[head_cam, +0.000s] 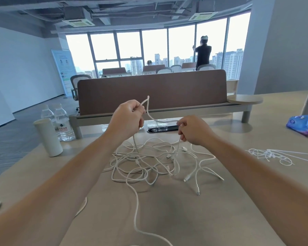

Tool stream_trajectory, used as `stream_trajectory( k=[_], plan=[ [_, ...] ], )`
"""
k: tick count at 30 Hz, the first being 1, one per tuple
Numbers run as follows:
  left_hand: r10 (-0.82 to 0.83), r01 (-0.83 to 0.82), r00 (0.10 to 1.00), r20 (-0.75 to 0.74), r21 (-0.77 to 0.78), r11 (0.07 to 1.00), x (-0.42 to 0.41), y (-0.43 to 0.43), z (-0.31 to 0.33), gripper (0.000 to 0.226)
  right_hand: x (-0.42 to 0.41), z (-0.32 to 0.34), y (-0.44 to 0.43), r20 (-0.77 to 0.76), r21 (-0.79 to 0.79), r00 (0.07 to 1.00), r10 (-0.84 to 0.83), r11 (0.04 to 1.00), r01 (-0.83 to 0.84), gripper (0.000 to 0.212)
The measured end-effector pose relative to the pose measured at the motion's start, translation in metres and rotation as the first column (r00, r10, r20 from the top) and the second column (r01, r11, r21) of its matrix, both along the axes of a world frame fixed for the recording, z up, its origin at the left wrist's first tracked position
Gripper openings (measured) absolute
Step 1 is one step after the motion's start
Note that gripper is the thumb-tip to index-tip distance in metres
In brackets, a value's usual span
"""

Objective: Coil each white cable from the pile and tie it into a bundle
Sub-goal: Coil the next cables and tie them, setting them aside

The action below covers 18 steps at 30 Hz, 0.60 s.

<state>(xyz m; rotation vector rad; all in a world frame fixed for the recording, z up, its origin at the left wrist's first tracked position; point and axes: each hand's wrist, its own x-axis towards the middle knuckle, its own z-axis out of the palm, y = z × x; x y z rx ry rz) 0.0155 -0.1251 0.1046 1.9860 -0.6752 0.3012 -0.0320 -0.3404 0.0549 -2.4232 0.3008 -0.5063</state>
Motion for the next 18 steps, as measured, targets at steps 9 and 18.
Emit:
stream_trajectory(
  k=[9,18],
  plan=[
    [-0.059,0.065,0.995,-0.080,0.075,0.995,-0.010,-0.002,-0.007,0.023,-0.006,0.010,0.005,0.030,-0.413,0.995,-0.094,0.906,0.097,0.029],
    [-0.047,0.050,0.993,-0.104,0.018,0.999,-0.009,-0.005,-0.009,0.024,-0.011,-0.030,0.037,-0.595,-0.131,0.787,0.160,0.948,-0.291,0.028]
  ],
)
